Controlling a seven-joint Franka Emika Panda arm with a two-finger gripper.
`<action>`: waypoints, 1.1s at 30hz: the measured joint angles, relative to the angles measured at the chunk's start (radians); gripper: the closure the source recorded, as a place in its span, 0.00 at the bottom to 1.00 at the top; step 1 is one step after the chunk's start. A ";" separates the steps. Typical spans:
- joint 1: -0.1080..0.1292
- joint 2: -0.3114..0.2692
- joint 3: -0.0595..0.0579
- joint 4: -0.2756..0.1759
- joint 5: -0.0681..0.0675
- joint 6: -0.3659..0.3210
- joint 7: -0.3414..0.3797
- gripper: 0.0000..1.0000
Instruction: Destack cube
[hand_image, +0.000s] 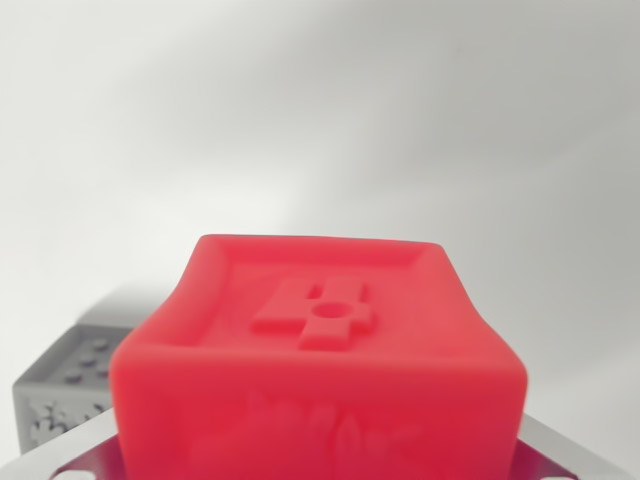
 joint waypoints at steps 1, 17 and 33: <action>-0.003 0.002 0.000 0.002 0.000 0.000 -0.005 1.00; -0.054 0.033 -0.001 0.039 0.001 -0.003 -0.072 1.00; -0.103 0.066 -0.002 0.080 0.002 -0.010 -0.136 1.00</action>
